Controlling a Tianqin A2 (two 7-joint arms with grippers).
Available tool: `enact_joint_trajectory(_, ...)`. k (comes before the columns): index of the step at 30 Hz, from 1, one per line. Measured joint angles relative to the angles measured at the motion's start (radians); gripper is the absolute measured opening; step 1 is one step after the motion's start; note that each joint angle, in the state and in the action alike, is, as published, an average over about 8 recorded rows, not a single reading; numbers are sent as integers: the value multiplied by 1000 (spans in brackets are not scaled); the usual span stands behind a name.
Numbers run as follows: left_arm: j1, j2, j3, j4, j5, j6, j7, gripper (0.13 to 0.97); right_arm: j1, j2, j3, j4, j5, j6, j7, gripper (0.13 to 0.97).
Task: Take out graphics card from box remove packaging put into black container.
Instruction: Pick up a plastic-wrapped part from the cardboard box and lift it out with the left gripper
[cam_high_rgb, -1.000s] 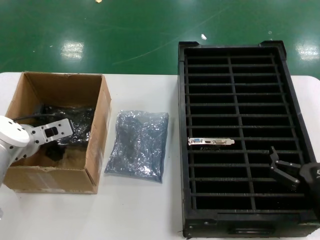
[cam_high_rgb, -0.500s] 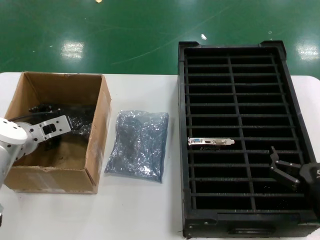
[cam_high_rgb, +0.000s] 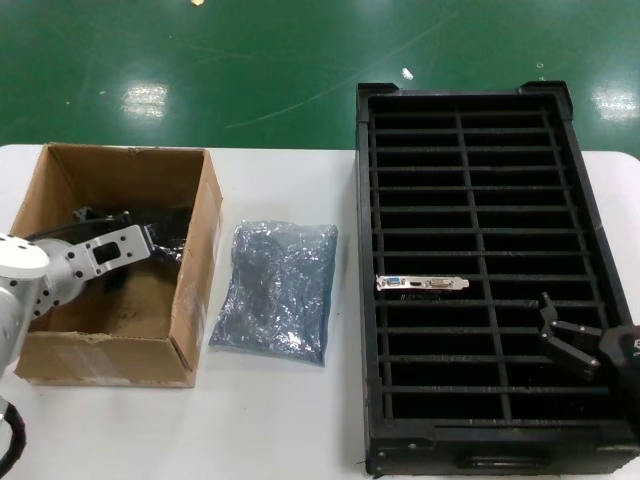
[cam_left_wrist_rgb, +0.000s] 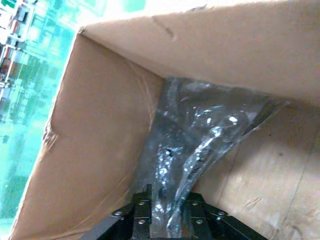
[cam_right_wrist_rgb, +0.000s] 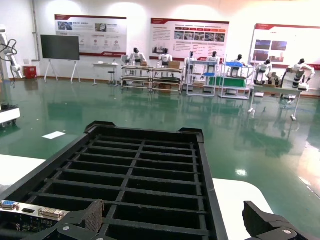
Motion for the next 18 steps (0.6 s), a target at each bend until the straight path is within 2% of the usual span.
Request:
enact_joint_trajectory(8,7,-4,-53,-2,-15,26,51,227,0,0,0,0,0,0,0,966)
enact_joint_trajectory(18,12,-36,-122,-14,-49,63,113,153,0,0,0,0,0,0,0,966)
